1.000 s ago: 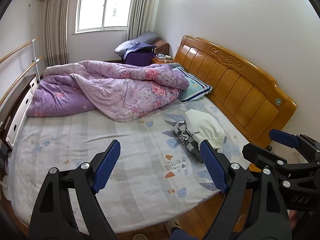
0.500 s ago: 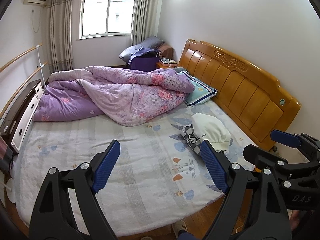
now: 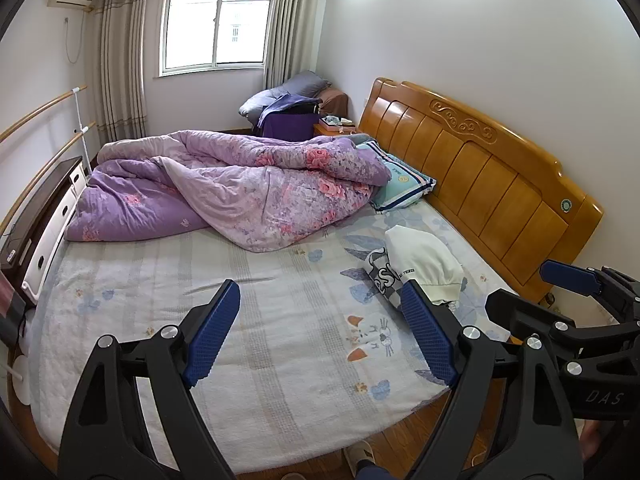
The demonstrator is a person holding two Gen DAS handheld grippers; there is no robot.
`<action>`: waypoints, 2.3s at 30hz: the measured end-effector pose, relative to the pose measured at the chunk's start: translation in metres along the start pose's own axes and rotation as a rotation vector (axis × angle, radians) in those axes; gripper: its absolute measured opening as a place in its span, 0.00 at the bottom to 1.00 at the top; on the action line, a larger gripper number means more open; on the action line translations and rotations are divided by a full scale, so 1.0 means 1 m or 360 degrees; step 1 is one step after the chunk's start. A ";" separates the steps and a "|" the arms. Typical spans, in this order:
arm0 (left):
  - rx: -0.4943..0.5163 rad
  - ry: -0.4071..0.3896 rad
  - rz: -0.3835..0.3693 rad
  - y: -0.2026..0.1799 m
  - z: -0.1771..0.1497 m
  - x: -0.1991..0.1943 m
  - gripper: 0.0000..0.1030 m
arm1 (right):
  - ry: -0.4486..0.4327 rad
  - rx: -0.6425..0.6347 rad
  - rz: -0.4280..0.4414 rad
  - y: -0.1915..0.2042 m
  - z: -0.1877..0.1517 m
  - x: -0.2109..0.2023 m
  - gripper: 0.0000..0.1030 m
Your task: Fold large clothes
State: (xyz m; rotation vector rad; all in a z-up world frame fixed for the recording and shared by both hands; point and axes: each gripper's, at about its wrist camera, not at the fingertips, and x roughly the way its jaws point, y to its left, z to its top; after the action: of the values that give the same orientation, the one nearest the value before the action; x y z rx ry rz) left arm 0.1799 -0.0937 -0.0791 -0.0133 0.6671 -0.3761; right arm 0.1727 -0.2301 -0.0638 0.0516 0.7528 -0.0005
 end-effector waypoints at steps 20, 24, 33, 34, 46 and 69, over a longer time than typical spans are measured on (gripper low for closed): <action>0.0004 0.0000 0.0002 0.003 0.002 0.006 0.82 | 0.0002 -0.0003 -0.0001 -0.003 0.005 0.007 0.83; 0.0008 0.0000 0.0001 0.005 0.005 0.011 0.82 | 0.0000 -0.0002 -0.0003 -0.002 0.005 0.005 0.83; 0.0015 -0.0005 -0.0003 0.009 0.012 0.019 0.82 | 0.0001 -0.0006 -0.0001 -0.004 0.009 0.010 0.83; 0.0017 -0.0002 0.0000 0.009 0.012 0.019 0.82 | 0.0001 -0.0005 -0.0001 -0.004 0.008 0.010 0.83; 0.0020 0.0021 0.0016 0.008 0.022 0.041 0.83 | 0.0032 0.0009 0.0040 -0.020 0.020 0.033 0.83; -0.0180 0.0238 0.0202 0.001 0.052 0.180 0.91 | 0.0235 -0.0013 0.0221 -0.114 0.076 0.164 0.83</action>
State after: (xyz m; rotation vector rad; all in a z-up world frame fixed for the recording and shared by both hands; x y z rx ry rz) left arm 0.3420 -0.1605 -0.1466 -0.0507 0.8324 -0.2183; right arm 0.3421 -0.3441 -0.1262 0.0970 0.8956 0.1401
